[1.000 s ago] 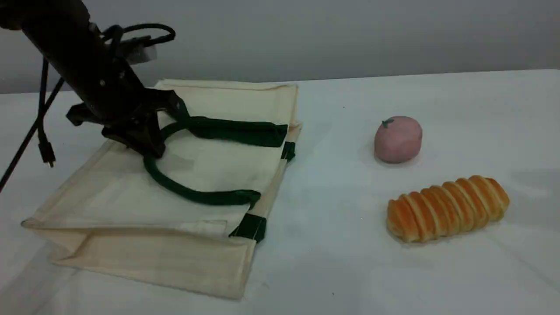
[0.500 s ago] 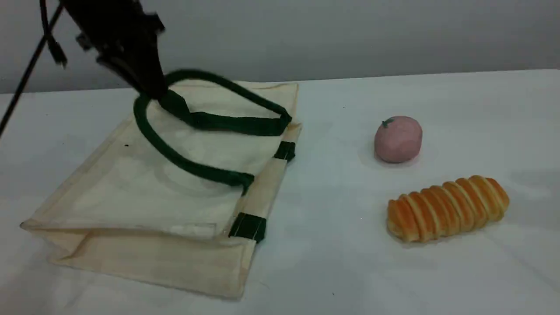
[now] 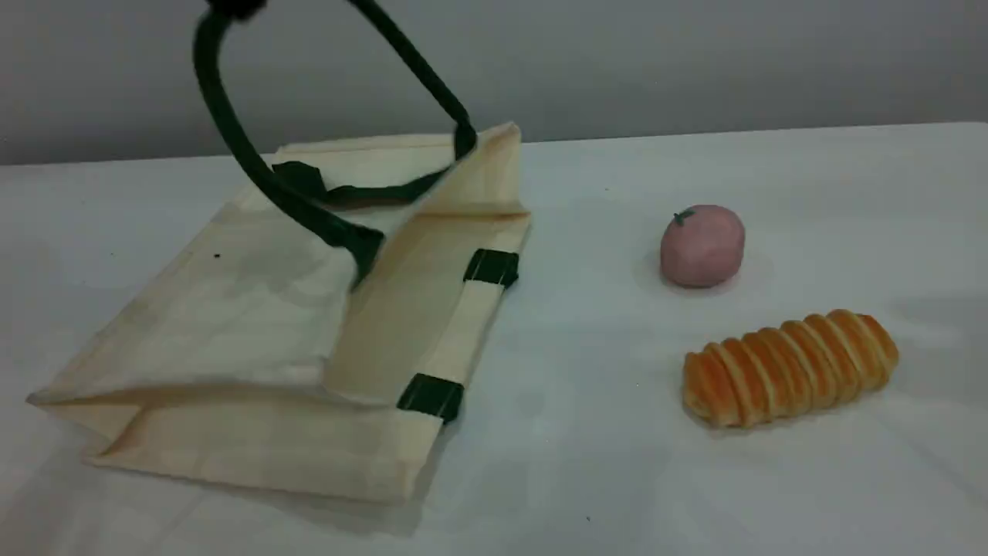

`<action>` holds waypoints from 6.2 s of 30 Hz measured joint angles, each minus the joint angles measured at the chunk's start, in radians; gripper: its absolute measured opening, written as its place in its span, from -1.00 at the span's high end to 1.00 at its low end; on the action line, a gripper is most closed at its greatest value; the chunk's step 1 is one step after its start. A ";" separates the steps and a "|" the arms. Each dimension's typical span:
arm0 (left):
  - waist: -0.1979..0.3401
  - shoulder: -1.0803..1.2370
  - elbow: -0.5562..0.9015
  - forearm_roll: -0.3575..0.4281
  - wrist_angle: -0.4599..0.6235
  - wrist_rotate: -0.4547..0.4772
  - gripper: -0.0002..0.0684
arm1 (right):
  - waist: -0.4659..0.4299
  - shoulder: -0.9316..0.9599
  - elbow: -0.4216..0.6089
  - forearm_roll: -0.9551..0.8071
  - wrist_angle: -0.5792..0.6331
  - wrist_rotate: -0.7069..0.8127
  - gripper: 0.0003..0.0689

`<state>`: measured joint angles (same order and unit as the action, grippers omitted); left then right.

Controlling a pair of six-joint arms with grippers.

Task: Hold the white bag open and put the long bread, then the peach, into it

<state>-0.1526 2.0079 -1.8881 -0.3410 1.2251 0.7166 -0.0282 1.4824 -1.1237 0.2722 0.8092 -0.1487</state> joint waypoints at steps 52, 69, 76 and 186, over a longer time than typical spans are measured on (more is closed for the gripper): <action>-0.082 -0.196 -0.021 -0.108 -0.005 0.249 0.70 | 0.159 0.462 0.000 0.309 0.145 0.283 -0.70; -0.082 -0.196 -0.020 -0.147 -0.004 0.270 0.70 | 0.158 0.627 -0.001 0.372 0.023 0.358 -0.70; -0.082 -0.196 -0.020 -0.162 -0.004 0.271 0.70 | 0.158 0.710 -0.072 0.384 0.042 0.356 -0.70; -0.079 -0.196 -0.020 -0.233 -0.003 0.376 0.70 | 0.776 0.630 -0.143 0.652 -0.641 -0.288 0.73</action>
<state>-0.2320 1.8117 -1.9079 -0.5742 1.2217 1.0921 0.7480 2.1123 -1.2667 0.9244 0.1681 -0.4364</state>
